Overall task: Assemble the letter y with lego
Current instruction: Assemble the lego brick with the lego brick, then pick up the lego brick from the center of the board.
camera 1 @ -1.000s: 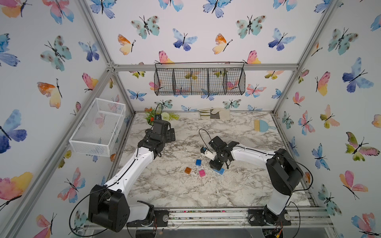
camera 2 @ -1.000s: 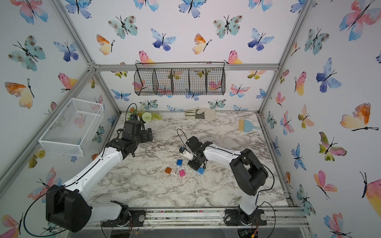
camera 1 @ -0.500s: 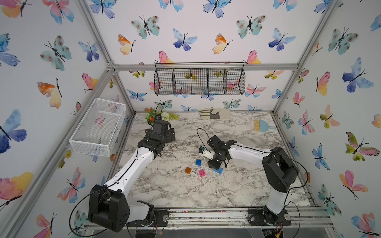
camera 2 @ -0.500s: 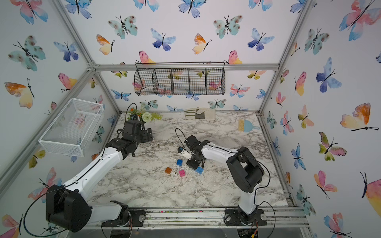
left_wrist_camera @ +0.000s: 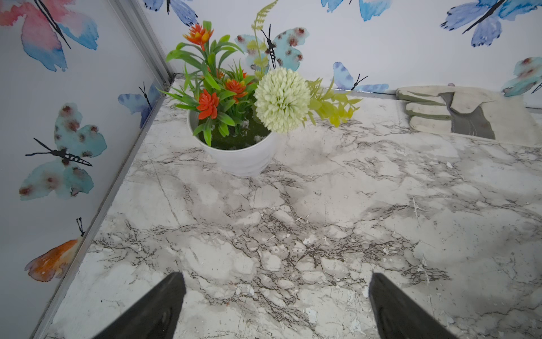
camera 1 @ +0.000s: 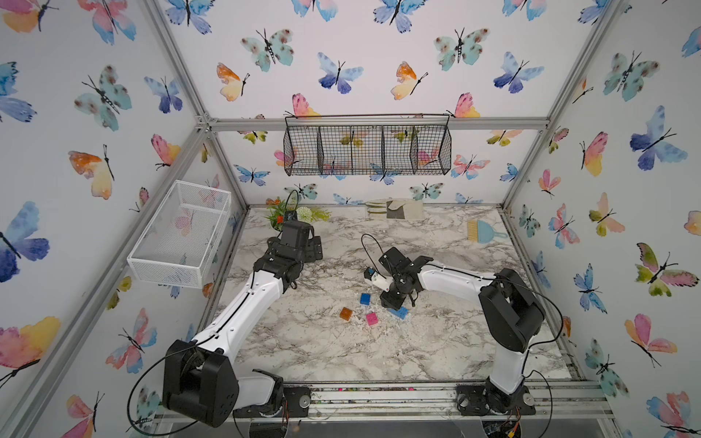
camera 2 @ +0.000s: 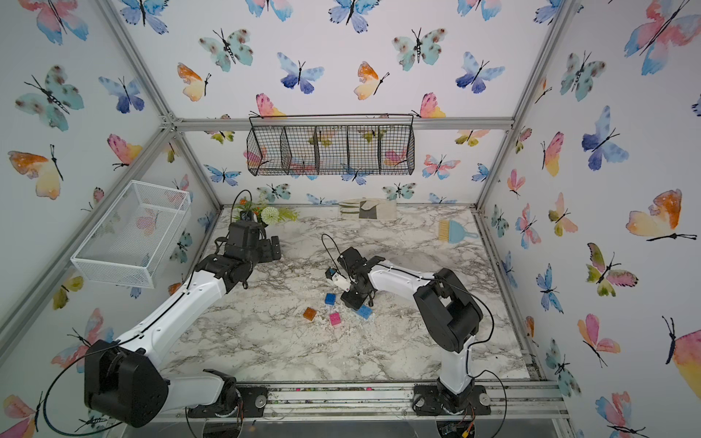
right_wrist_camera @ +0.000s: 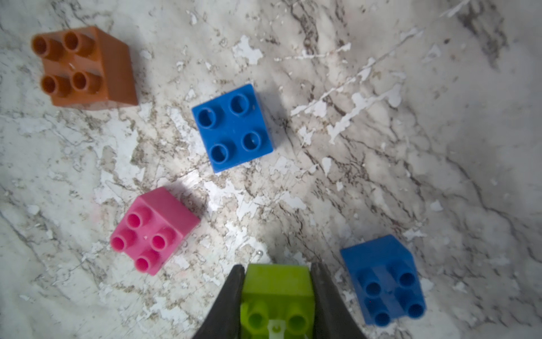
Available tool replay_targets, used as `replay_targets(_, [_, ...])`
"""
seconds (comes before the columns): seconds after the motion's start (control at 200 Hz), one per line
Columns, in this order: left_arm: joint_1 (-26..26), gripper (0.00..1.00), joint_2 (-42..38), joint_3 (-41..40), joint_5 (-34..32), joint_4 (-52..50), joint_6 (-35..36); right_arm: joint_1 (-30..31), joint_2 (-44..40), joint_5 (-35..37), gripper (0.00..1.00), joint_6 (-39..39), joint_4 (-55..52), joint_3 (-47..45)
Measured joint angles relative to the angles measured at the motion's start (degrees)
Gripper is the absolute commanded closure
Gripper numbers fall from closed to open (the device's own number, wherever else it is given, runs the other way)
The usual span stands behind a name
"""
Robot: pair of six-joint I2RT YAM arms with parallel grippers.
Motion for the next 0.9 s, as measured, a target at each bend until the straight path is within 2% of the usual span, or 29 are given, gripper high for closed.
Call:
replay_targets(0.105, [0.0,0.02,0.0,0.0,-0.04,-0.02,0.0,0.0,0.44,-0.42,0.68,-0.02,-0.07,1.05])
replay_targets(0.27, [0.0,0.02,0.0,0.0,-0.13,-0.02,0.0,0.0,0.66,-0.22,0.39,-0.26,0.09,2.32])
replay_targets(0.395, [0.0,0.02,0.0,0.0,-0.15,-0.11,0.02,0.0,-1.44,0.55,0.26,0.33,2.6,0.0])
replay_targets(0.521, [0.0,0.02,0.0,0.0,-0.17,-0.35,0.02,0.0,-6.71,4.42,0.22,4.09,5.68,-2.73])
replay_targets(0.656, [0.0,0.02,0.0,0.0,-0.17,-0.35,0.04,0.0,-8.96,13.49,0.28,14.56,8.02,-0.2])
replay_targets(0.731, [0.0,0.02,0.0,0.0,-0.28,-0.37,0.02,-0.15,-7.23,15.96,0.32,22.75,6.54,3.74])
replay_targets(0.821, [0.0,0.02,0.0,0.0,-0.55,-0.39,0.02,-0.57,-2.54,15.39,0.33,31.65,3.89,9.42])
replay_targets(0.901, [0.0,0.02,-0.02,0.0,-0.61,-0.39,0.02,-0.83,1.14,14.43,0.33,37.24,2.89,10.82])
